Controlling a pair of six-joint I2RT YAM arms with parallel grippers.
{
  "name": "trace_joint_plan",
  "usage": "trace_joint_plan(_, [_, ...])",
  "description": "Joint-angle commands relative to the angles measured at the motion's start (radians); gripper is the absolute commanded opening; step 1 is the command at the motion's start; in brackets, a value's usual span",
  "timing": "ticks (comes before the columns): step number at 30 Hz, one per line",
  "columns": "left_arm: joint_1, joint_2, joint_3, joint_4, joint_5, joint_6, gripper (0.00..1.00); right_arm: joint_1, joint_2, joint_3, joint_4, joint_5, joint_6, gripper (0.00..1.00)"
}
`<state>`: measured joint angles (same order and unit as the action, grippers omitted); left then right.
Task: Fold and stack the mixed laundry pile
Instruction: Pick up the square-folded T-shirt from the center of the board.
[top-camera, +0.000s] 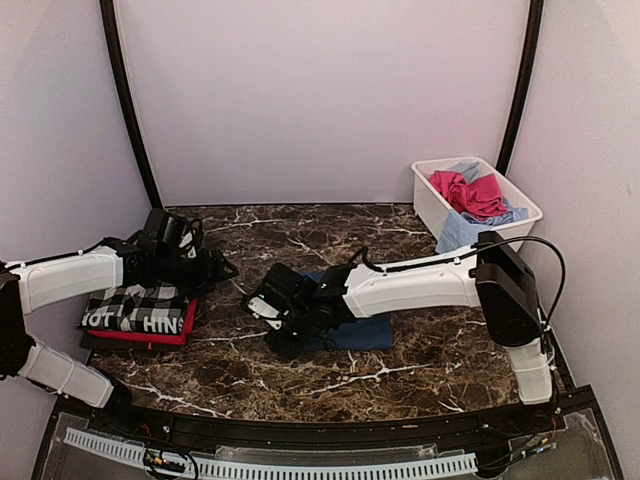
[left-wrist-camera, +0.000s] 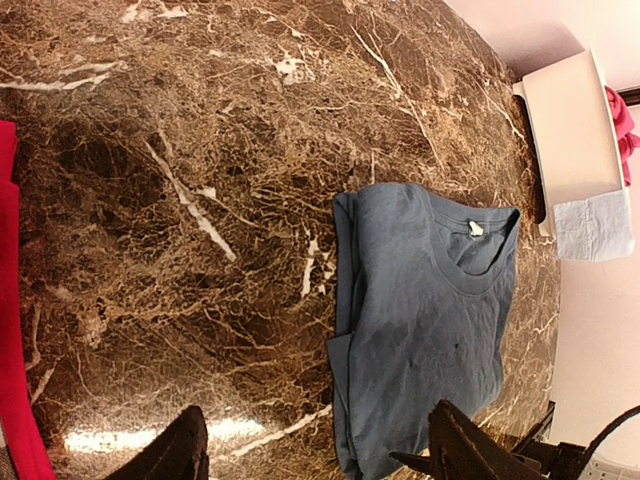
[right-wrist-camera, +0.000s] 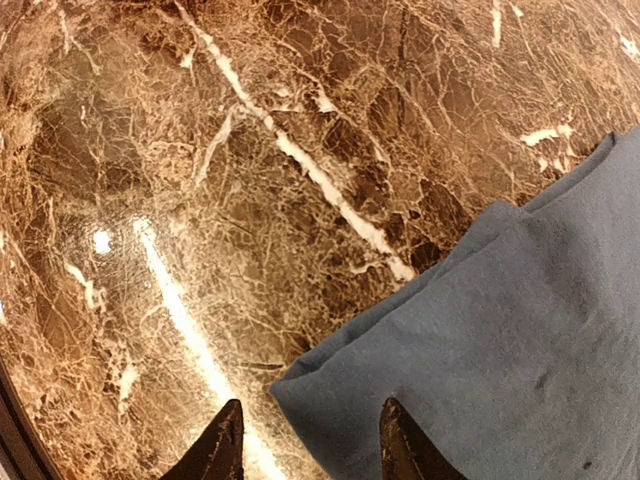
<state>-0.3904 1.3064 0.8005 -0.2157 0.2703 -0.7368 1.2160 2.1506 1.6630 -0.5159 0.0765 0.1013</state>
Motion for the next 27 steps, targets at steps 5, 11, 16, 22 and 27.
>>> trace_joint_plan(5, [0.018,-0.026,-0.015,-0.032,-0.014,-0.007,0.75,0.025,0.089,0.053,0.016,0.016,-0.029,0.41])
trace_joint_plan(11, [0.022,-0.019,-0.023,-0.027,-0.010,-0.009,0.75,0.036,0.133,0.045,0.020,0.042,-0.034,0.38])
trace_joint_plan(16, [0.022,-0.005,-0.050,0.008,0.019,-0.032,0.75,0.037,0.135,0.058,-0.005,0.125,-0.042,0.00])
trace_joint_plan(22, [0.021,0.035,-0.105,0.120,0.101,-0.074,0.77,0.020,-0.008,-0.016,0.110,0.118,-0.047,0.00])
trace_joint_plan(27, [0.008,0.073,-0.157,0.281,0.158,-0.127,0.85,-0.009,-0.075,-0.073,0.189,0.071,-0.035,0.00])
